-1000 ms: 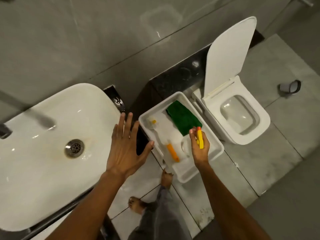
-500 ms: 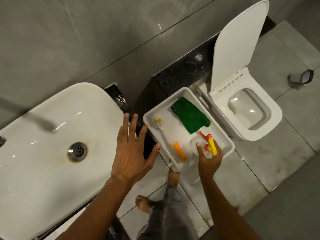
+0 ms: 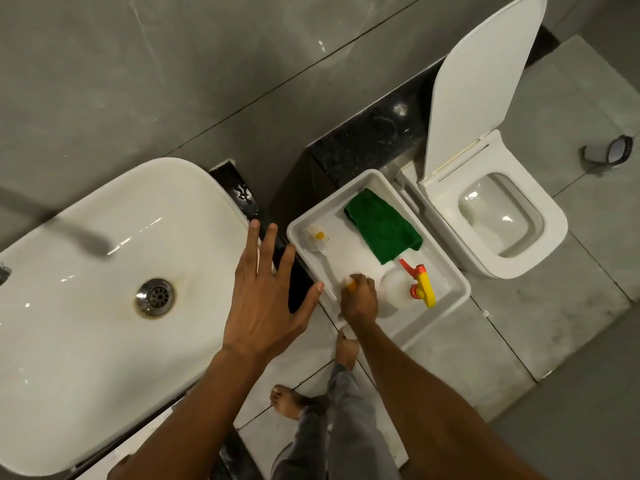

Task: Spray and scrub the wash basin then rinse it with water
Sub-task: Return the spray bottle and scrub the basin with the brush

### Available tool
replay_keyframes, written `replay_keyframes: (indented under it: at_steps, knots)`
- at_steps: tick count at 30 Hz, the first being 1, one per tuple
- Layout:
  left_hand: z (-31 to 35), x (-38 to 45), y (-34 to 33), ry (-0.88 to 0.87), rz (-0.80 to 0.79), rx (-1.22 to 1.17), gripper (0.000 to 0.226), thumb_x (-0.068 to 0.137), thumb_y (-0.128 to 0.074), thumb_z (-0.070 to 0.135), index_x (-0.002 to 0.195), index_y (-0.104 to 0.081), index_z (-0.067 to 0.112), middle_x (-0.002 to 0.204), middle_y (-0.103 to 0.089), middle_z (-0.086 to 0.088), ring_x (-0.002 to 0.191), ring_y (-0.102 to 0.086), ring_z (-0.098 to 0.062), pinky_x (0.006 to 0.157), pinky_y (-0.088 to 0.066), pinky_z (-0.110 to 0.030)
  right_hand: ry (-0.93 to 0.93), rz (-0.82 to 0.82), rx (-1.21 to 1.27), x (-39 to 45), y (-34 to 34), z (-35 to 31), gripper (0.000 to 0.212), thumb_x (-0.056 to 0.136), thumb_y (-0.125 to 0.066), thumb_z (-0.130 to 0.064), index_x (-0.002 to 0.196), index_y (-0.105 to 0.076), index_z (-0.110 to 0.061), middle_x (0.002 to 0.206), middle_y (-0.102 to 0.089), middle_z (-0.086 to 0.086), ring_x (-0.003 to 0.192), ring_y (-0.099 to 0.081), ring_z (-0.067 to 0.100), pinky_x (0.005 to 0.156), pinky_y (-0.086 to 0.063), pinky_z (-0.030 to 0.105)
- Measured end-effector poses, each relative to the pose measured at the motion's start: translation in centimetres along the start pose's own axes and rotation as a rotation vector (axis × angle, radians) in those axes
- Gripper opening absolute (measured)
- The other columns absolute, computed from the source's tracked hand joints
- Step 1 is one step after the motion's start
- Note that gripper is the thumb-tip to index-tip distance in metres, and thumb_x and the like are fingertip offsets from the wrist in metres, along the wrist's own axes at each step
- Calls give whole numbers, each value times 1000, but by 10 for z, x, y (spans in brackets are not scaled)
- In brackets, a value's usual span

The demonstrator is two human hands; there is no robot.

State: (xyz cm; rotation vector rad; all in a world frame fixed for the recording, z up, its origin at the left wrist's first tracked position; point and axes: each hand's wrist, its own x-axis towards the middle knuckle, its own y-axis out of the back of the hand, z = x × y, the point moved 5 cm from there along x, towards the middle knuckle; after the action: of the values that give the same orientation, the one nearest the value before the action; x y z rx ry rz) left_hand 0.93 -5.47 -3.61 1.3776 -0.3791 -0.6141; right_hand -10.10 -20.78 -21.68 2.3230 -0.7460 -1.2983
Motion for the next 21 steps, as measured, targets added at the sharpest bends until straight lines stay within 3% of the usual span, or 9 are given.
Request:
replay_keyframes:
  at_steps: [3, 9, 15, 19, 21]
  knots:
    - [-1, 0, -1, -11, 27, 8, 85, 98, -35, 80, 158, -43, 20, 178, -16, -10, 167, 8, -30, 127, -18, -55, 45, 1, -48, -2, 4, -1, 36, 107, -54, -20, 141, -54, -10, 142, -58, 15, 130, -58, 35, 113, -47, 48]
    - [0, -3, 5, -47, 70, -83, 86, 98, -38, 78, 155, -47, 15, 175, -24, -15, 166, -6, -36, 128, -23, -61, 128, 33, 32, -33, 19, -6, 41, 109, -52, -30, 146, -49, -12, 141, -61, 15, 126, -60, 35, 107, -50, 44]
    - [-2, -15, 30, -43, 48, -315, 93, 98, -41, 75, 169, -18, 20, 180, 0, -10, 167, 5, -28, 134, -9, -57, 244, 93, 139, -80, 43, -27, 41, 108, -54, -32, 143, -49, -13, 127, -69, 19, 113, -67, 38, 101, -55, 50]
    - [-46, -43, 64, 31, 213, -339, 84, 105, -42, 63, 169, -14, 17, 180, -2, -9, 167, 2, -28, 134, -13, -54, 359, 177, 188, -117, 66, -52, 39, 107, -55, -37, 139, -50, -17, 111, -69, 17, 100, -69, 35, 93, -58, 53]
    - [-90, -66, 79, 131, 290, -316, 81, 106, -44, 59, 168, -19, 15, 180, -7, -9, 167, -2, -28, 133, -16, -55, 419, 214, 236, -139, 76, -67, 38, 106, -56, -42, 137, -50, -21, 104, -68, 6, 94, -69, 23, 90, -59, 47]
